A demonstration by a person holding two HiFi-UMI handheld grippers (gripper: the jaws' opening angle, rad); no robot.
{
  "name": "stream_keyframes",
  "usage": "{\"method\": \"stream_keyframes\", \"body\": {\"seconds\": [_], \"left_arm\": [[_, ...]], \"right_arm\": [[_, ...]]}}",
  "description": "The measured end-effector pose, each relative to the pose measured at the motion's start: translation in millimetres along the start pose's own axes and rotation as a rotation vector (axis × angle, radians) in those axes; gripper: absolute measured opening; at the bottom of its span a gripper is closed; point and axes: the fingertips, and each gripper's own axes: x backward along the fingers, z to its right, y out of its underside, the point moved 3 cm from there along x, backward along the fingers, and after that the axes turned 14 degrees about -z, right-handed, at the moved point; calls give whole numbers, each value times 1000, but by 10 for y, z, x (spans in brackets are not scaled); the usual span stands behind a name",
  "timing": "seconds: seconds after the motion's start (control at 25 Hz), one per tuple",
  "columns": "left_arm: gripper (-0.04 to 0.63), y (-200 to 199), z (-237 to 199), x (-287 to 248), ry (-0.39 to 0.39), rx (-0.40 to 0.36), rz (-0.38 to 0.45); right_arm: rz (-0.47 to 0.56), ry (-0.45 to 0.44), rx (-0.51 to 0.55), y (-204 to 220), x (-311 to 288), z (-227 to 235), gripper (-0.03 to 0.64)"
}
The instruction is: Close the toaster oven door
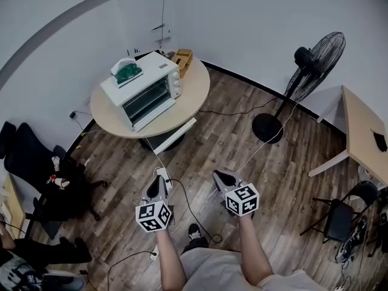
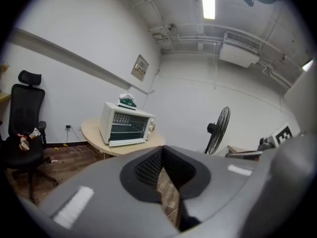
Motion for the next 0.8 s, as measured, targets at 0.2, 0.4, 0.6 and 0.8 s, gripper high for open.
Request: {"method": "stream_keyframes", "body": {"seconds": [0.2, 0.4, 0.6, 0.8], "left_arm": [[58, 33, -221, -193, 48, -17, -72], [58, 32, -480, -319, 25, 2, -74], [58, -32, -585, -449, 0, -2, -75], [58, -97, -621, -636, -34, 18, -63]], "right_arm": [[-13, -29, -48, -23, -334, -81, 2], [-50, -46, -31, -9, -642, -107, 2], [-70, -51, -20, -91, -843, -32, 2], [-91, -86, 1, -193, -1073, 123, 2]]}}
